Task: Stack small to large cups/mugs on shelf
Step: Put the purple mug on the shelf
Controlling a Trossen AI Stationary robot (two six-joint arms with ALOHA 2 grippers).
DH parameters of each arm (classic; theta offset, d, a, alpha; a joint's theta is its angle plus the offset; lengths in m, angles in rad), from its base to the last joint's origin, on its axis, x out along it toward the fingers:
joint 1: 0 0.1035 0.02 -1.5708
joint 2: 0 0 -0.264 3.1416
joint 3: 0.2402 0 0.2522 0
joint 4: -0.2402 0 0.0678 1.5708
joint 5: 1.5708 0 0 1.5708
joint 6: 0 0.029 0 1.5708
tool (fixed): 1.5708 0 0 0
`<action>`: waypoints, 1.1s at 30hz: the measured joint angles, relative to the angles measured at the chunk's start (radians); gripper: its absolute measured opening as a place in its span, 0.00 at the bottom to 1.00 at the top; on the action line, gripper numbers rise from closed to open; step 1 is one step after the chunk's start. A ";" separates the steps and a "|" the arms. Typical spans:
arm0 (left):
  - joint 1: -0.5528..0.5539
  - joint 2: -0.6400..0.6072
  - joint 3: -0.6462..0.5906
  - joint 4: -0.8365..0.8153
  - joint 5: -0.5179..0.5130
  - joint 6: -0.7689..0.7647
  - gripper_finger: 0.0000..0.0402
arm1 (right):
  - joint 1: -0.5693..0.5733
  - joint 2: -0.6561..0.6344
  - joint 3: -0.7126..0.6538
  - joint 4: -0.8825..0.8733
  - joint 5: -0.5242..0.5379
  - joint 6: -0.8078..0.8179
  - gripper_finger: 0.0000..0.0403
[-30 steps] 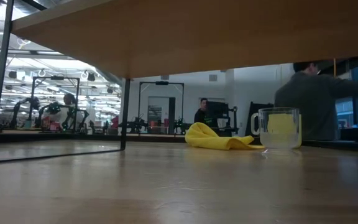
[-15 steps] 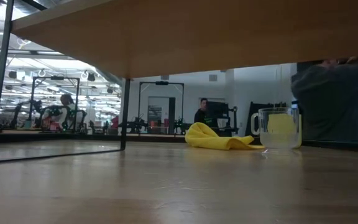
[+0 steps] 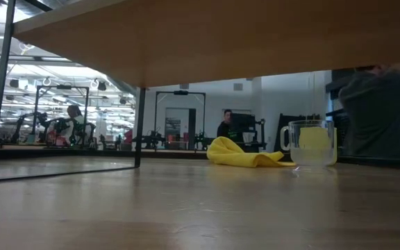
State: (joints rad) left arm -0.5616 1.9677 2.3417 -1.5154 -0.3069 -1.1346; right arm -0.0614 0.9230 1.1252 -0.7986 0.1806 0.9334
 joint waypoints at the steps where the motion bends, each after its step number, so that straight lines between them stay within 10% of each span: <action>1: -0.005 0.002 -0.009 0.001 0.000 -0.016 0.05 | 0.012 0.000 0.000 0.000 -0.001 0.008 0.53; 20: -0.011 0.003 -0.110 0.029 -0.054 -0.114 0.05 | 0.202 0.117 -0.028 0.021 -0.007 0.144 0.53; 33: 0.009 0.002 -0.110 0.027 -0.050 -0.167 0.06 | 0.237 0.257 -0.131 0.552 -0.179 0.135 0.53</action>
State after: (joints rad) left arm -0.5523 1.9701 2.2318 -1.4879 -0.3573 -1.3018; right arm 0.1757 1.1802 0.9939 -0.2469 0.0018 1.0683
